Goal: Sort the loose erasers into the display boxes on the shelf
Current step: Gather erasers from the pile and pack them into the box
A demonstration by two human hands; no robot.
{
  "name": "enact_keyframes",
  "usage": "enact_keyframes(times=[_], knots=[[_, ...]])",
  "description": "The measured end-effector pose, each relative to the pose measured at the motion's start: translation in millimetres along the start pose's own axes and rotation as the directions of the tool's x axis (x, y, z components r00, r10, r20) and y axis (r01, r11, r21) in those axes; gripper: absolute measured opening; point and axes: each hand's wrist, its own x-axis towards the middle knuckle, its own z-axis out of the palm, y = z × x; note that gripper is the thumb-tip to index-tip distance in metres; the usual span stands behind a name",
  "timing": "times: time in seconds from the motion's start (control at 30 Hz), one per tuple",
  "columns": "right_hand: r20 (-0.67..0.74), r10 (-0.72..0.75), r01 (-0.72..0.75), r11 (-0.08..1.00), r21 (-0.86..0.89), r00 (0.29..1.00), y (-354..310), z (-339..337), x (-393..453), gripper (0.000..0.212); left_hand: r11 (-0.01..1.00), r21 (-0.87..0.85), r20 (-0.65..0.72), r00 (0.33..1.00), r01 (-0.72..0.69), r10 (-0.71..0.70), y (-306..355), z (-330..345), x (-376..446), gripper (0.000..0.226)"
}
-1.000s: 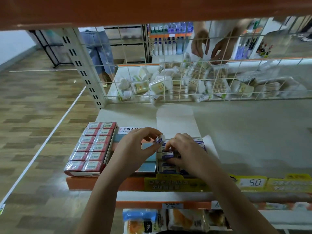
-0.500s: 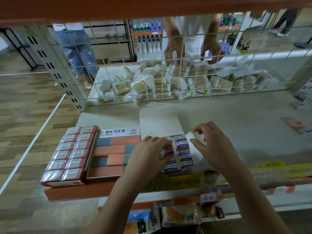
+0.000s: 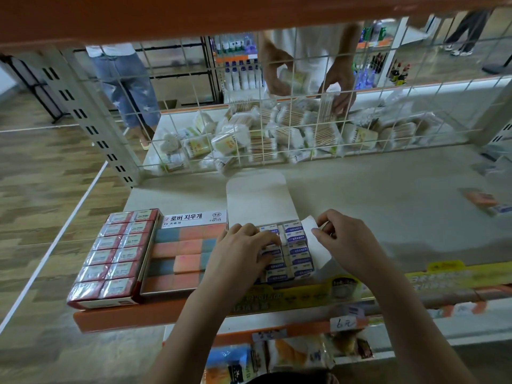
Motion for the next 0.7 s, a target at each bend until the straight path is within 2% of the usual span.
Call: enact_keyframes(times=[0.3, 0.53, 0.7], knots=[[0.005, -0.008, 0.008, 1.0, 0.015, 1.0, 3.8, 0.5, -1.9, 0.014, 0.998, 0.062, 0.001, 1.0, 0.01, -0.01, 5.1, 2.7, 0.4, 0.032], [0.067, -0.005, 0.001, 0.998, 0.06, 0.998, 7.9, -12.5, -2.3, 0.025, 0.999, 0.002, 0.099, 0.994, -0.046, 0.045, 6.8, -13.1, 12.3, 0.029], [-0.064, -0.016, 0.013, 0.999, -0.051, 0.998, 39.5, -46.4, -4.7, 0.026, 0.991, -0.029, -0.025, 0.991, -0.133, 0.132, 42.3, -26.8, 49.1, 0.029]])
